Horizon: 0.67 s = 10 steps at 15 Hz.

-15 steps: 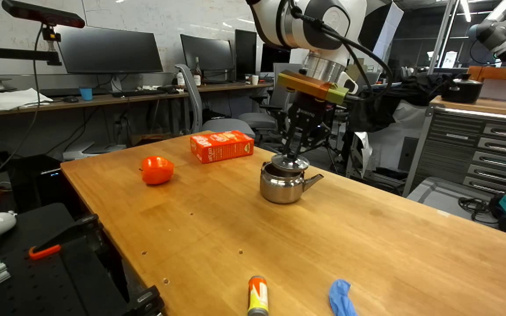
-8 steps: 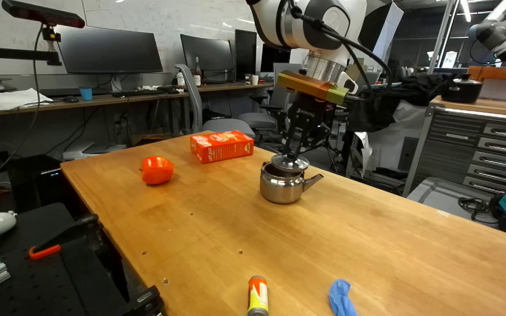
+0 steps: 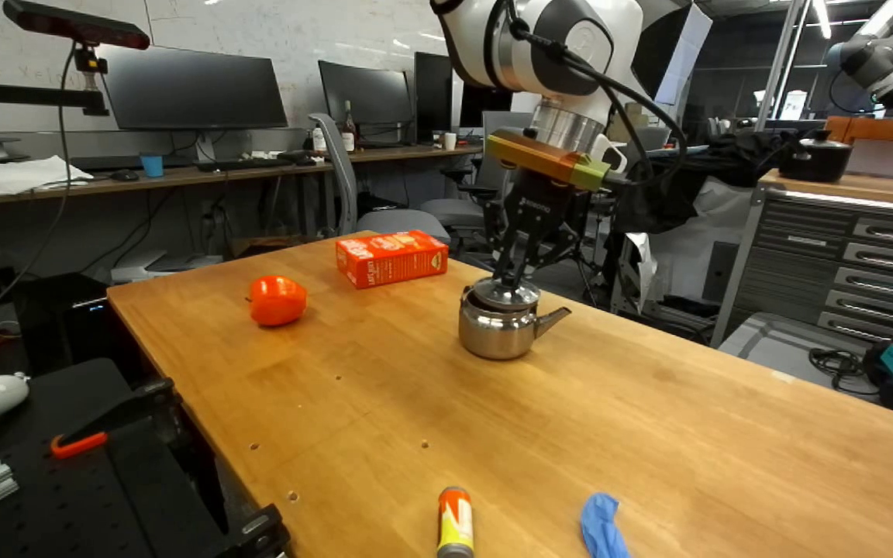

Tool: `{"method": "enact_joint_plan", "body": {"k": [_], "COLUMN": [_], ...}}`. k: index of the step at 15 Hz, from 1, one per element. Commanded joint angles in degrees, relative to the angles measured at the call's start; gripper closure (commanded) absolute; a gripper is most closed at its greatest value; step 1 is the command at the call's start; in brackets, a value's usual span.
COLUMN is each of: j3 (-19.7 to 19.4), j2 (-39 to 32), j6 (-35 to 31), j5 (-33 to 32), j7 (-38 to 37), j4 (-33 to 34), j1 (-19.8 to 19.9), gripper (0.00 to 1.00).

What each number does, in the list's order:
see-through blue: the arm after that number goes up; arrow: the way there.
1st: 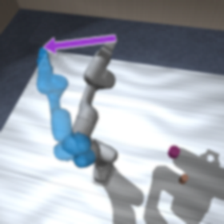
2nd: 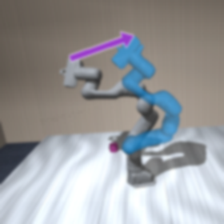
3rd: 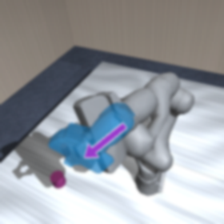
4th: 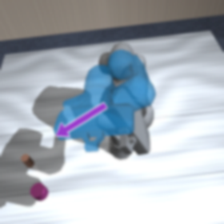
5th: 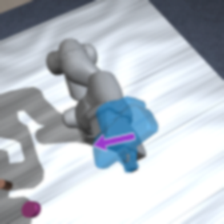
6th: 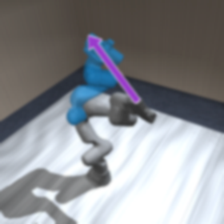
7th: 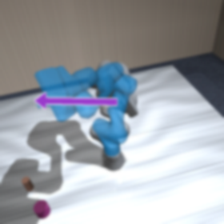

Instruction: Put the lid on the silver pot

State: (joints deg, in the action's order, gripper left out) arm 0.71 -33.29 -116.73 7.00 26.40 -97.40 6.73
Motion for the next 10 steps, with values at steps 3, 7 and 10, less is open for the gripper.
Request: {"method": "enact_joint_plan", "body": {"k": [3, 7, 10], "j3": [0.8, 0.7, 0.6], "j2": [-0.9, -1.3, -1.0], "j6": [0.0, -1.1, -2.6], "j5": [-1.5, -2.8, -4.3], "j7": [-1.0, -2.3, -4.0], "j4": [0.6, 0.4, -0.6], "j1": [0.1, -0.7, -1.7], "gripper": [0.93, 0.92, 0.92]}}
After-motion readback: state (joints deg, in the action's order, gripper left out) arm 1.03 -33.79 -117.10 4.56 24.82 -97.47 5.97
